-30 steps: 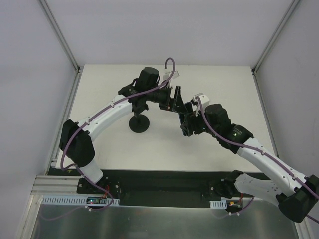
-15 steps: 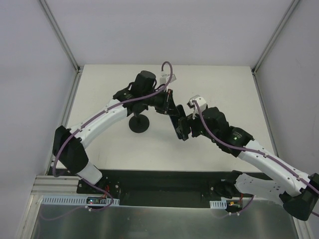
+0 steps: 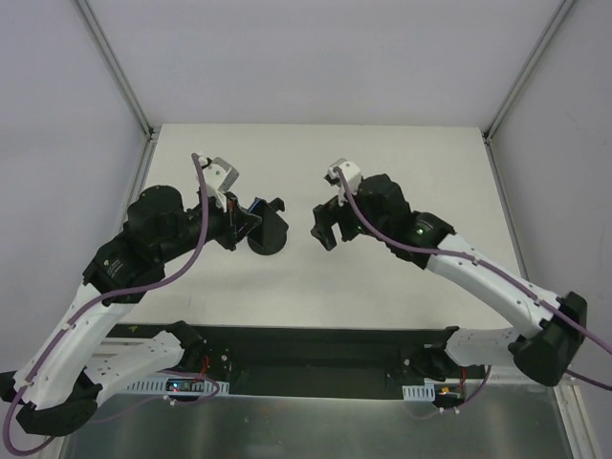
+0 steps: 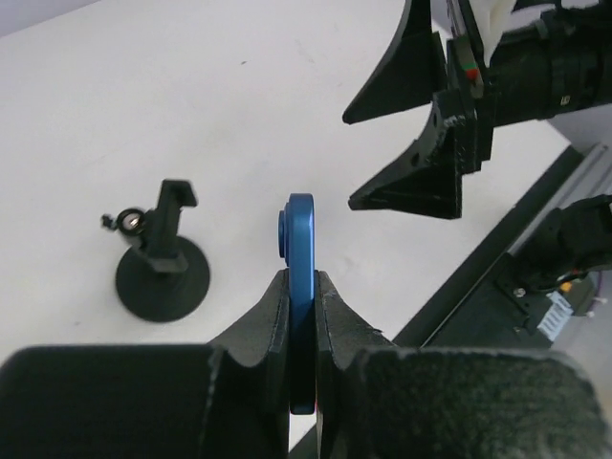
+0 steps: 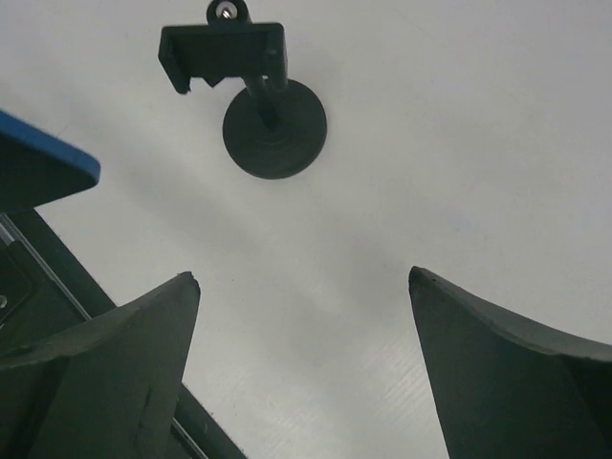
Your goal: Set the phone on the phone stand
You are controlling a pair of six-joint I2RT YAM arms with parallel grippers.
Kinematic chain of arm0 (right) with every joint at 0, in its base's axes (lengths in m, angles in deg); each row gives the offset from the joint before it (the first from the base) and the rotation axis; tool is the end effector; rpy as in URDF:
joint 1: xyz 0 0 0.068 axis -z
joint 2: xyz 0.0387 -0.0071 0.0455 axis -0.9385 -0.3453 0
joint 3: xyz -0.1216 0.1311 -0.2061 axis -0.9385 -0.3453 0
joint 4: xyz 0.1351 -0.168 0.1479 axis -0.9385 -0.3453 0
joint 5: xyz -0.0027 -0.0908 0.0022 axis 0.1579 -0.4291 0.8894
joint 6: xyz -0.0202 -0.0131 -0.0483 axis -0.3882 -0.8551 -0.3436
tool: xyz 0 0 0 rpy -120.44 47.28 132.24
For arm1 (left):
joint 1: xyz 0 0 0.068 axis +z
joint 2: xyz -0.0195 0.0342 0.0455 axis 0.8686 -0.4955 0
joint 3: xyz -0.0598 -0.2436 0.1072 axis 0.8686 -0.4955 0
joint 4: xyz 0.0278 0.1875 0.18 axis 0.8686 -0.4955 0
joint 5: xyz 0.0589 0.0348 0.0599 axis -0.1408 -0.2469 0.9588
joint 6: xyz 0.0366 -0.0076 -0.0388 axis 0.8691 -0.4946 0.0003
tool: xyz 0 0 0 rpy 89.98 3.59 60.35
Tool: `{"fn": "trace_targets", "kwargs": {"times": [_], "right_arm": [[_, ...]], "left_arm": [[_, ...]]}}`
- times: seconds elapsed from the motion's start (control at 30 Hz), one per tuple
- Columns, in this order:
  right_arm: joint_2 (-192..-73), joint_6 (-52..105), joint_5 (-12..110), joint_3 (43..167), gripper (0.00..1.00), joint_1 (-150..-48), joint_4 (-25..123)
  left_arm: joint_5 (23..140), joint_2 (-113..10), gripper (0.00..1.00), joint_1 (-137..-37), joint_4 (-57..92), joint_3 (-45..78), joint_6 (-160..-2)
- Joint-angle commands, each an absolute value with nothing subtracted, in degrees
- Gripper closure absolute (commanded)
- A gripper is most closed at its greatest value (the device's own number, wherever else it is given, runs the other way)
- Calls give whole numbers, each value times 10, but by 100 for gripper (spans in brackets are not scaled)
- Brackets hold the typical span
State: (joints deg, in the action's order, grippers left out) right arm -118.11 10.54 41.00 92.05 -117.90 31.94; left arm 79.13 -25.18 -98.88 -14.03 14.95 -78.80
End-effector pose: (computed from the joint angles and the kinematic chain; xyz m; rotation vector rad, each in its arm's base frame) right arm 0.1782 0.1983 0.3594 -0.9423 1.7290 0.4430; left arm 0.1217 -0.1057 0.4443 0.5911 1.6636 -0.7709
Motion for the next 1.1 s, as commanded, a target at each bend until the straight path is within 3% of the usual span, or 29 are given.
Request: {"fn": "trace_targets", "kwargs": {"times": [0.0, 0.1, 0.3, 0.47, 1.07], "right_arm": [[-1285, 26, 508, 1024, 11, -1179, 325], [-1377, -25, 548, 1107, 27, -1178, 297], [-1524, -39, 533, 1272, 39, -1179, 218], [-1583, -20, 507, 1317, 53, -1178, 211], [-1623, -18, 530, 1339, 76, -1172, 223]], "left_arm": [[915, -232, 100, -991, -238, 162, -756], [938, -207, 100, -991, -265, 168, -767], [971, -167, 100, -991, -336, 197, -794], [956, -145, 100, -991, -338, 208, -811], [900, -180, 100, -991, -251, 175, -786]]}}
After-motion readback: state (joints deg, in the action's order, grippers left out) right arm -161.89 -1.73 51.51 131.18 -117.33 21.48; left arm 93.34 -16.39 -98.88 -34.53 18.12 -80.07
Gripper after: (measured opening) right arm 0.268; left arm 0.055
